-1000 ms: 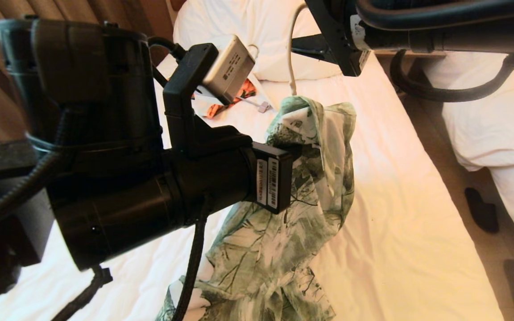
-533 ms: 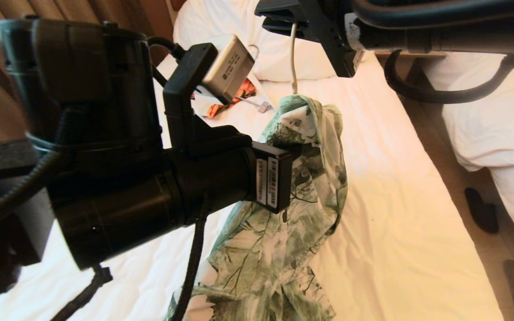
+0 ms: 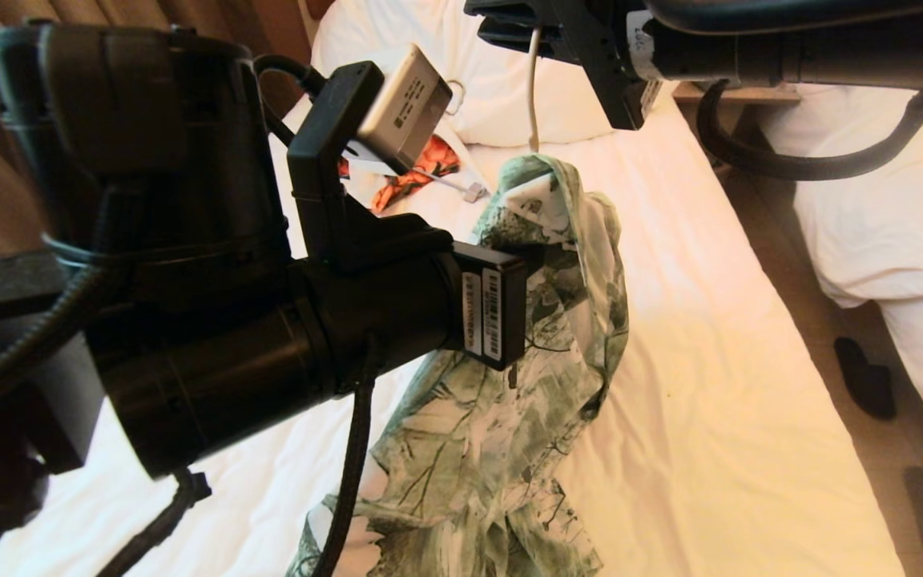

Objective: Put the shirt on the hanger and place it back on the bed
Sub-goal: Take the clothes hanger out of the clothes

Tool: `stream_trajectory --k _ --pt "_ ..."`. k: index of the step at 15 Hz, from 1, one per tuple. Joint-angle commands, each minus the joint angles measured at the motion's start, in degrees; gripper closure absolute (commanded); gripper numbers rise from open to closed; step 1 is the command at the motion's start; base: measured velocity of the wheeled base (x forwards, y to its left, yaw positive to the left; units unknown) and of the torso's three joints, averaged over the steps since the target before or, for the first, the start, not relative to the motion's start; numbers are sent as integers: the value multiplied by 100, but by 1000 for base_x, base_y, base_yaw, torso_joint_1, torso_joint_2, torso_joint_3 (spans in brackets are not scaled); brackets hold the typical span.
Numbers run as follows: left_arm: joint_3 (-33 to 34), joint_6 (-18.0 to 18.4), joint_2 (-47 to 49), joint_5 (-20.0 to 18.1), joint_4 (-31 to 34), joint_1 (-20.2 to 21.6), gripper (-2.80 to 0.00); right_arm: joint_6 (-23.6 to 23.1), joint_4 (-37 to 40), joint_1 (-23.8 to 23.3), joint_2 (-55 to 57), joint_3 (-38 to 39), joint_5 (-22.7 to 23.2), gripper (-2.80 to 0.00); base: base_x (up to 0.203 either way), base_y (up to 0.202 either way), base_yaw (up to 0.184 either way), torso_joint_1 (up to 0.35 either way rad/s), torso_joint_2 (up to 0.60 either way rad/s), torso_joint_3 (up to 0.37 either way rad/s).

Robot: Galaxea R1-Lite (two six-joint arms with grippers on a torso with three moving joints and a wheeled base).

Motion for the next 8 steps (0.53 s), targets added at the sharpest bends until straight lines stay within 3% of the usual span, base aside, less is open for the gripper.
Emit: stream_trajectory --k 1,2,8 --pt "19 -3 10 13 -99 -1 0 20 41 5 2 4 -12 0 0 0 0 0 0 0" --pt "22 -3 10 13 -99 -1 -280 20 41 5 2 4 -21 0 0 0 0 0 0 0" --pt "107 32 -75 -1 -82 -1 -280 11 -174 -4 -15 4 -121 0 0 0 0 0 0 0"
